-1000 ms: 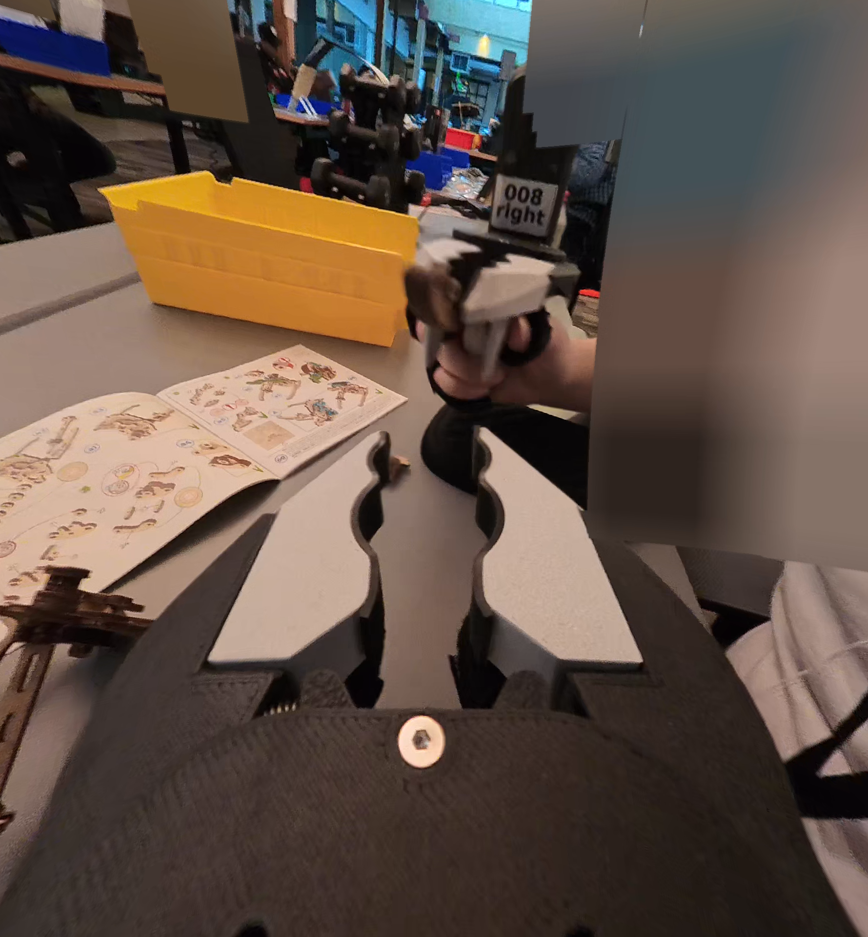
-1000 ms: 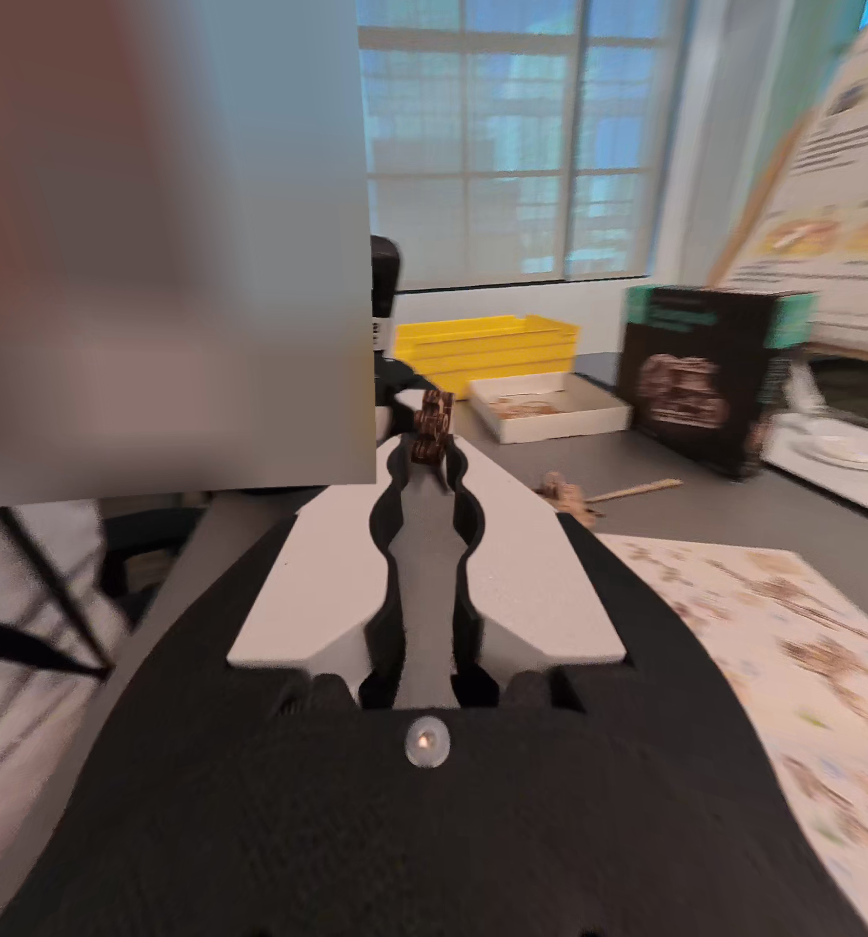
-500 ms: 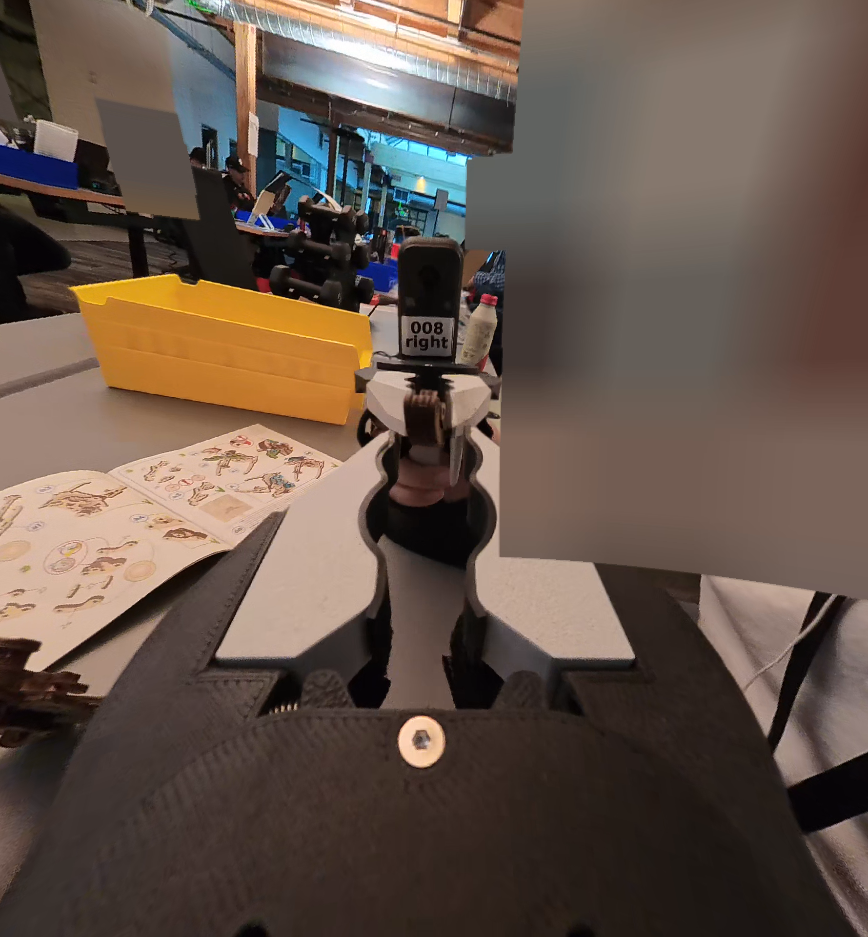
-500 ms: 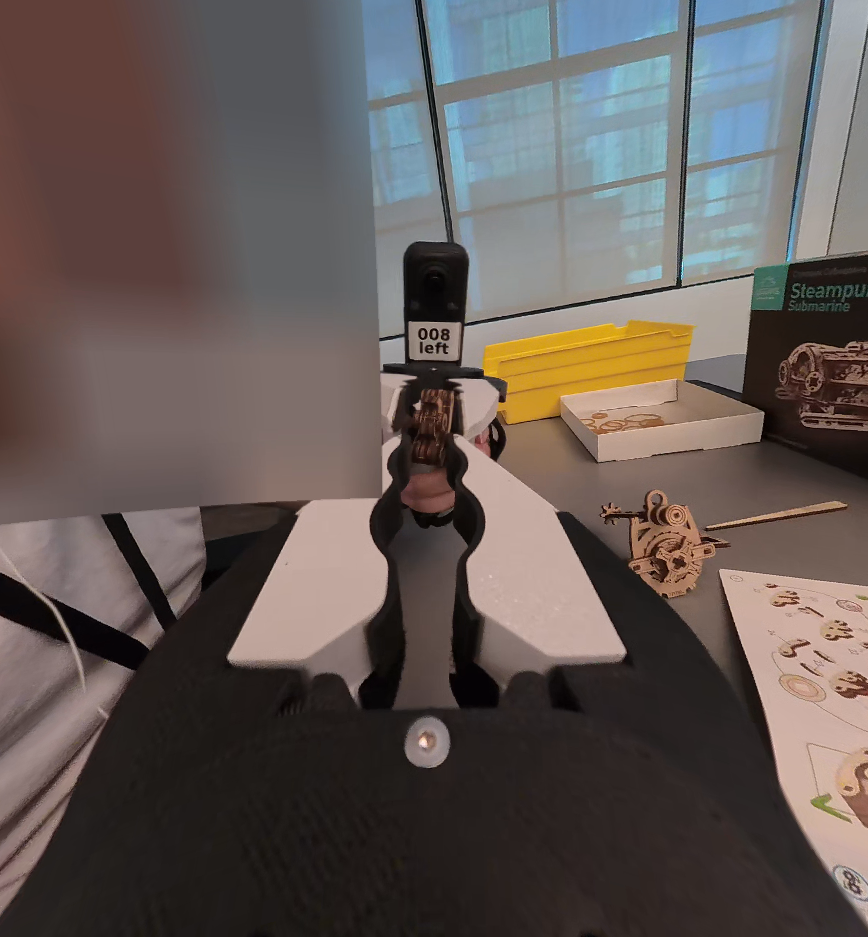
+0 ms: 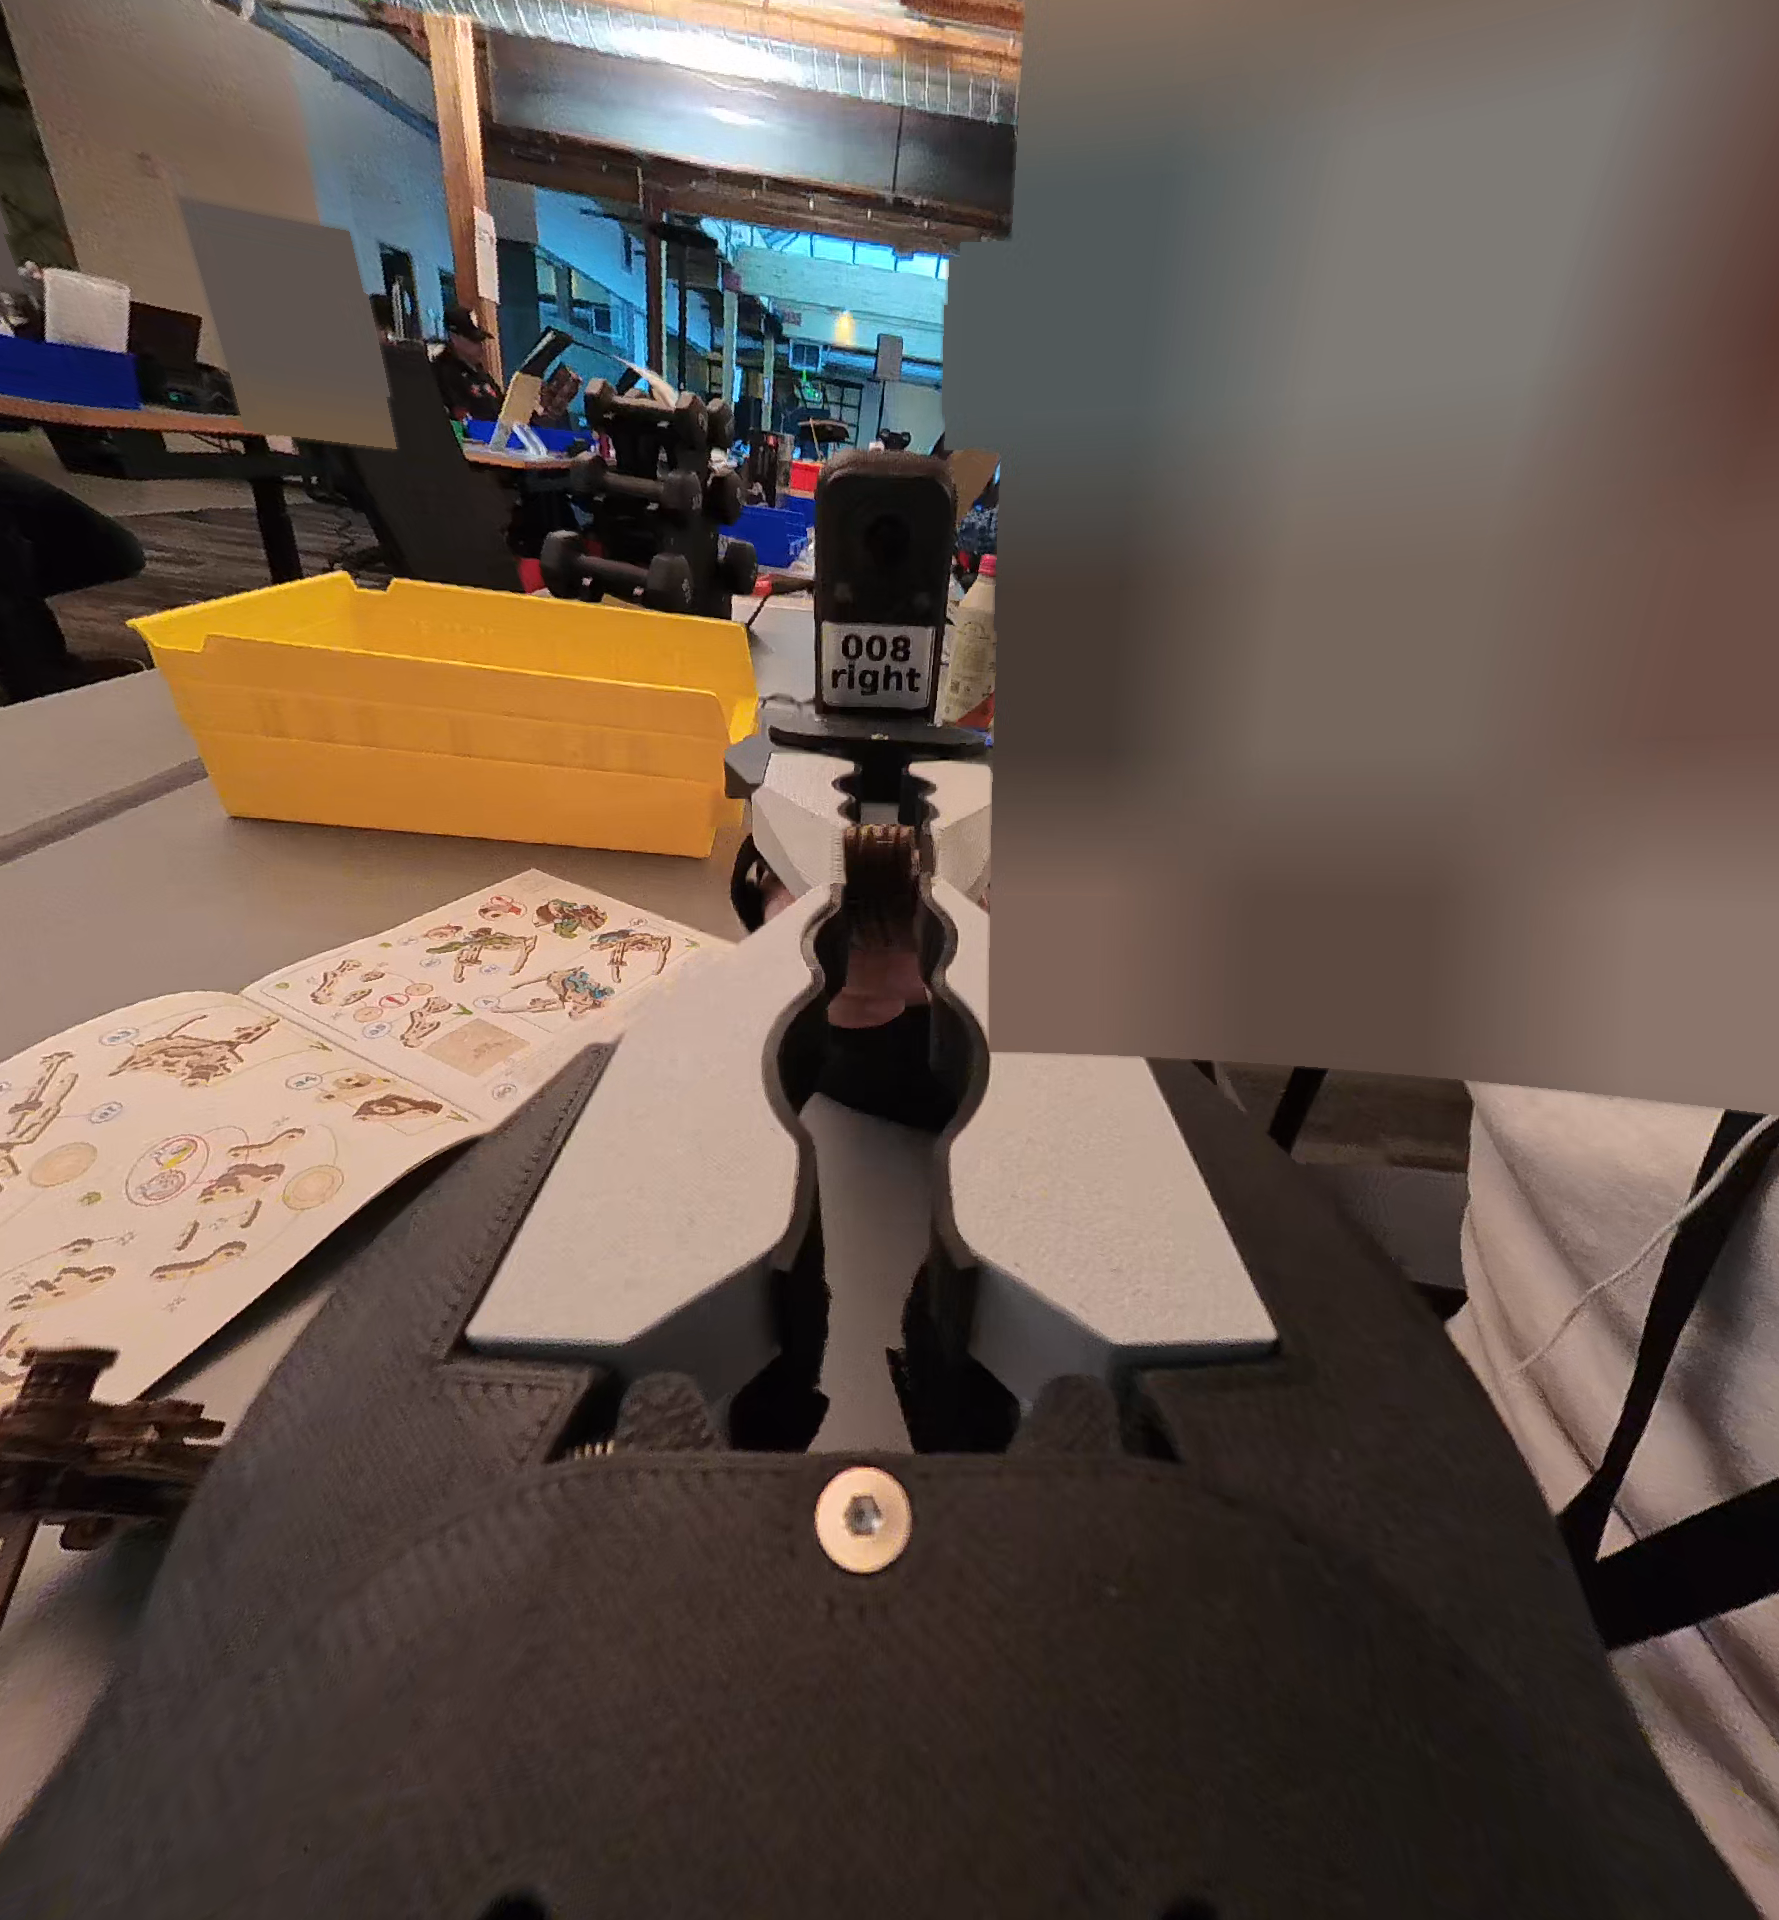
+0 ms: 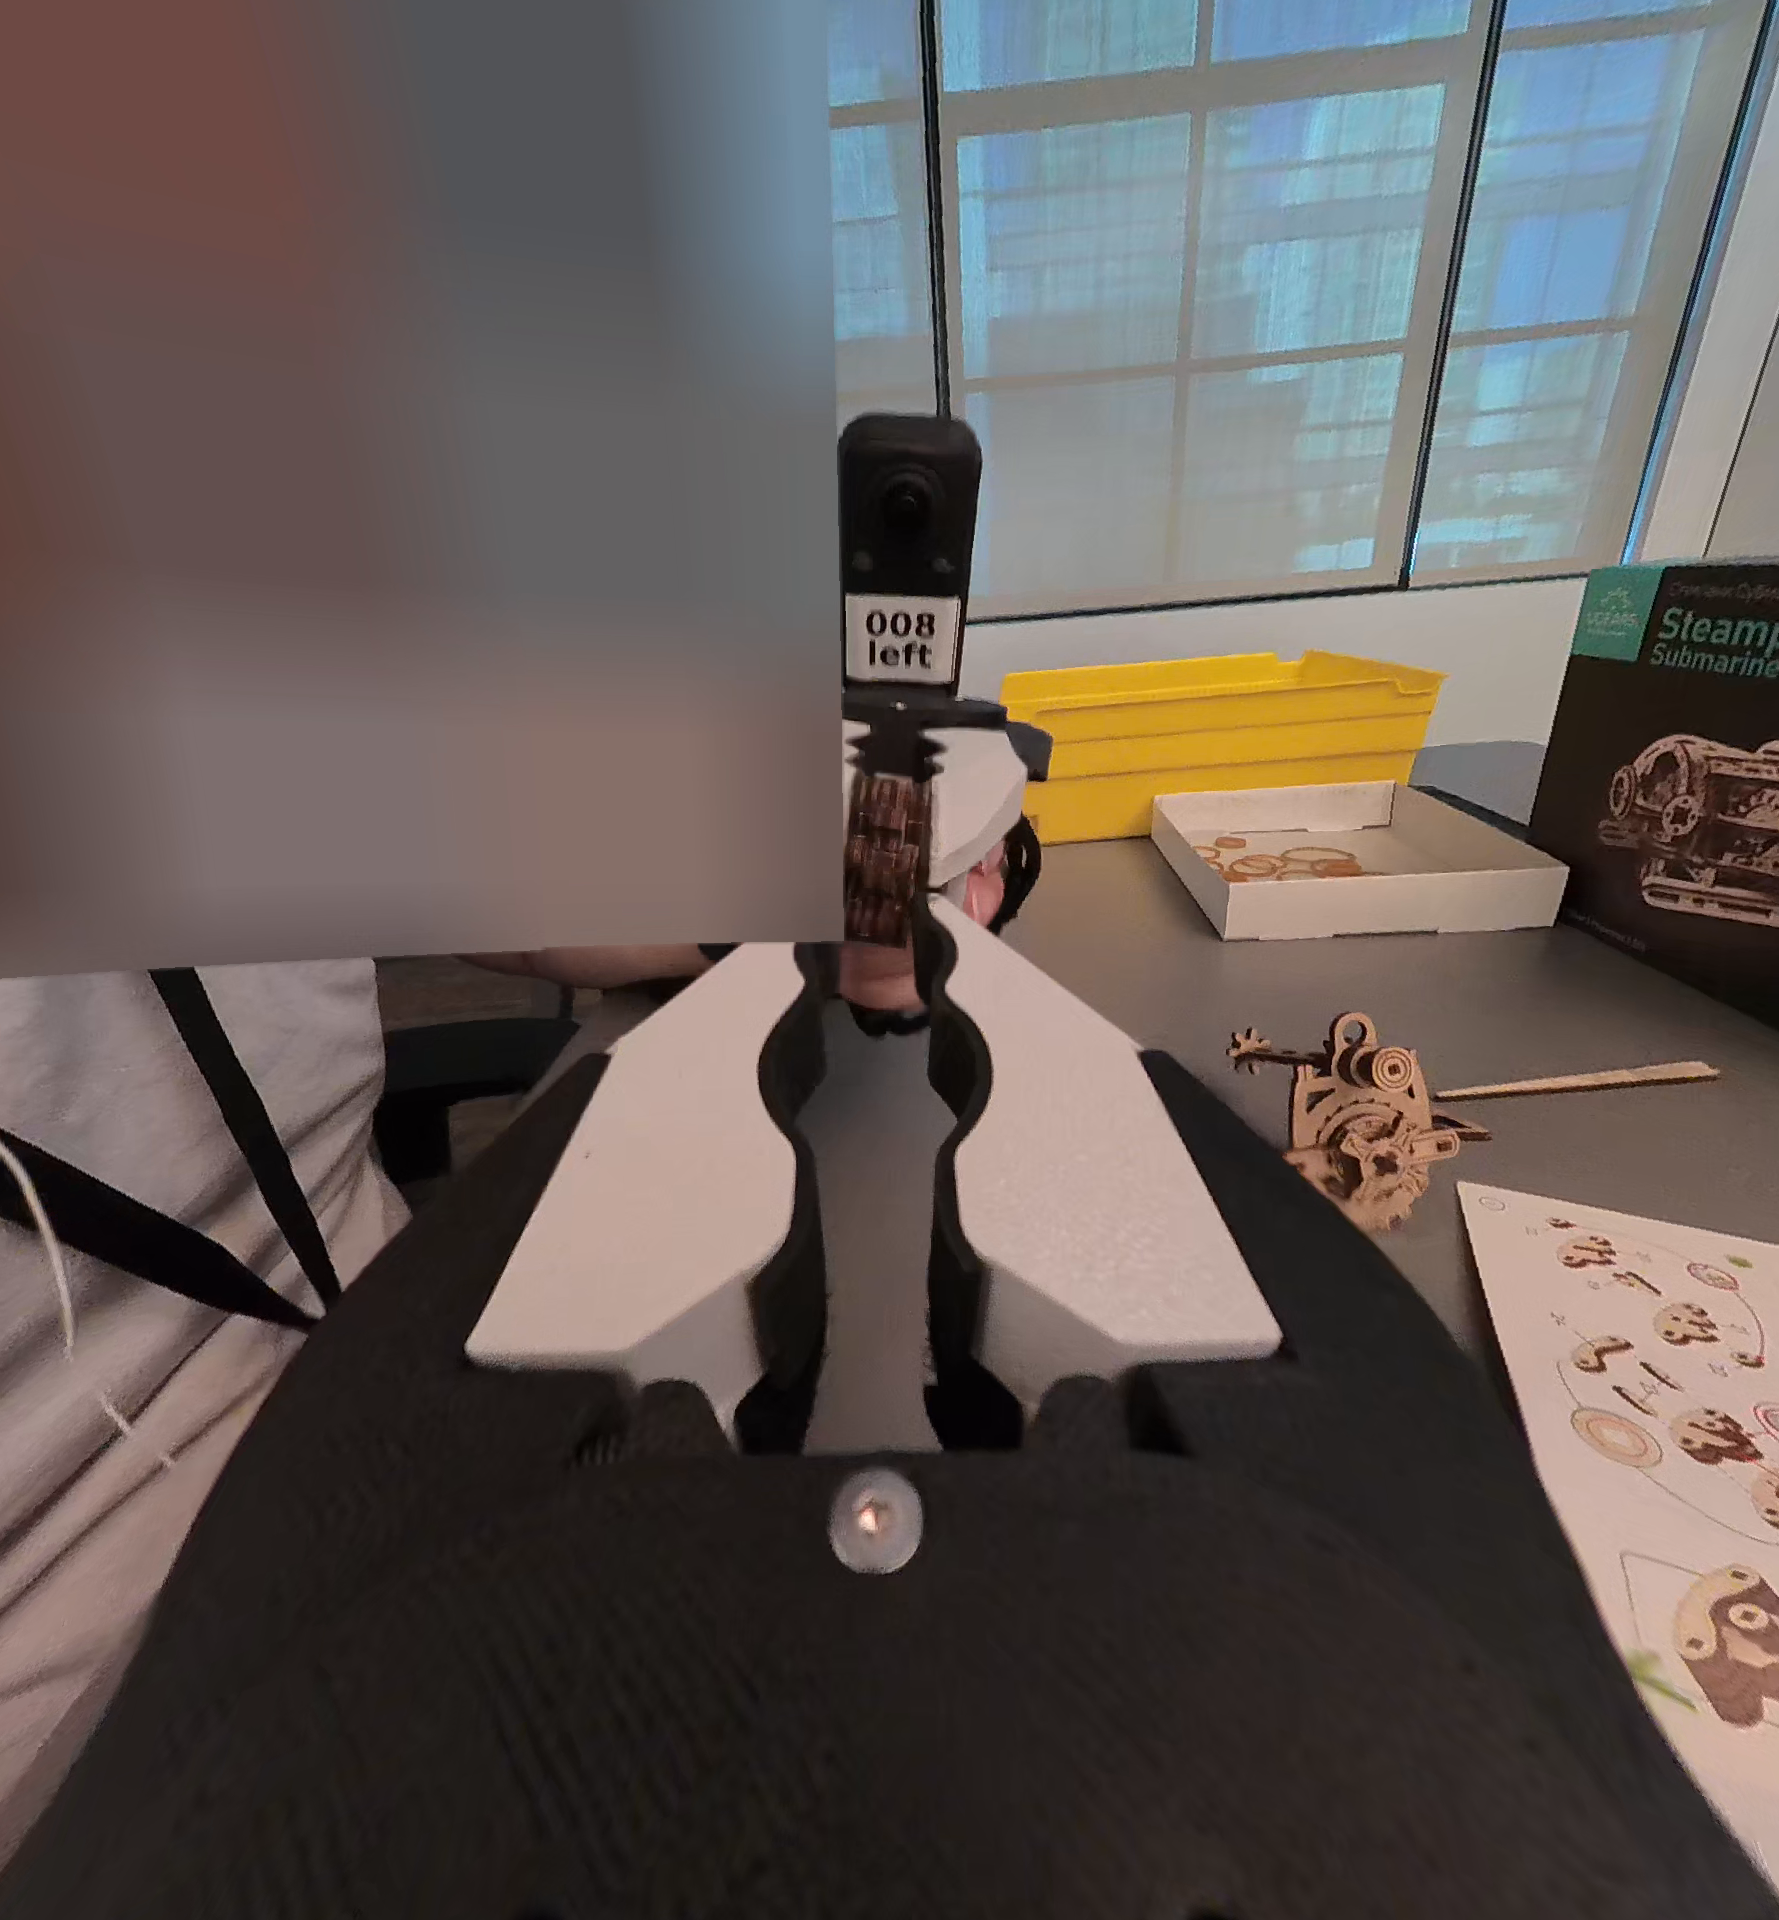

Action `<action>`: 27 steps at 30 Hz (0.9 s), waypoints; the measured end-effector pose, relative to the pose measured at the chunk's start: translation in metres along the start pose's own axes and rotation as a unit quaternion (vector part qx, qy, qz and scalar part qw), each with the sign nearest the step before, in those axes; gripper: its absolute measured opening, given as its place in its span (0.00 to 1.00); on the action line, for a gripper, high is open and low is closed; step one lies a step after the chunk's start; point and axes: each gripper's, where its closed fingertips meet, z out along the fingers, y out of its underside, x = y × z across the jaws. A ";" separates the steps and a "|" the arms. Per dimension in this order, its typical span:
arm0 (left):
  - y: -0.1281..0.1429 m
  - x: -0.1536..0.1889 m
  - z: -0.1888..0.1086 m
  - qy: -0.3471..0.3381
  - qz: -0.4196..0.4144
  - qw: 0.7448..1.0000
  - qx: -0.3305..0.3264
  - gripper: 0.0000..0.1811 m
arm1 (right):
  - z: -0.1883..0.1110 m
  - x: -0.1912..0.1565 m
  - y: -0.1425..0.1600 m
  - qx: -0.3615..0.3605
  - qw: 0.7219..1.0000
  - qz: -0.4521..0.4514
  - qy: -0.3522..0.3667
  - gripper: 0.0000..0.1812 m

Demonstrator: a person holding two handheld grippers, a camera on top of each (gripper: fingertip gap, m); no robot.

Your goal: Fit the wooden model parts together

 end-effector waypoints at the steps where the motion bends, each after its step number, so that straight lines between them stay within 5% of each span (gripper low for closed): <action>1: 0.003 -0.003 0.000 -0.006 -0.001 1.000 -0.011 0.05 | -0.002 0.002 0.003 -0.012 1.000 -0.005 0.004 0.07; 5: 0.025 -0.019 -0.004 -0.051 0.021 0.993 -0.107 0.05 | -0.012 0.015 0.000 -0.059 0.997 -0.035 0.041 0.12; 10: 0.073 -0.030 -0.013 -0.084 0.082 0.952 -0.284 0.06 | -0.006 0.022 0.025 -0.187 0.981 -0.038 0.044 0.12; 16: 0.092 -0.031 -0.016 -0.095 0.142 0.921 -0.350 0.06 | -0.002 0.020 0.059 -0.294 0.951 -0.096 0.029 0.12; 27: 0.105 -0.021 -0.014 -0.077 0.179 0.903 -0.384 0.06 | 0.001 0.012 0.091 -0.333 0.937 -0.104 0.018 0.06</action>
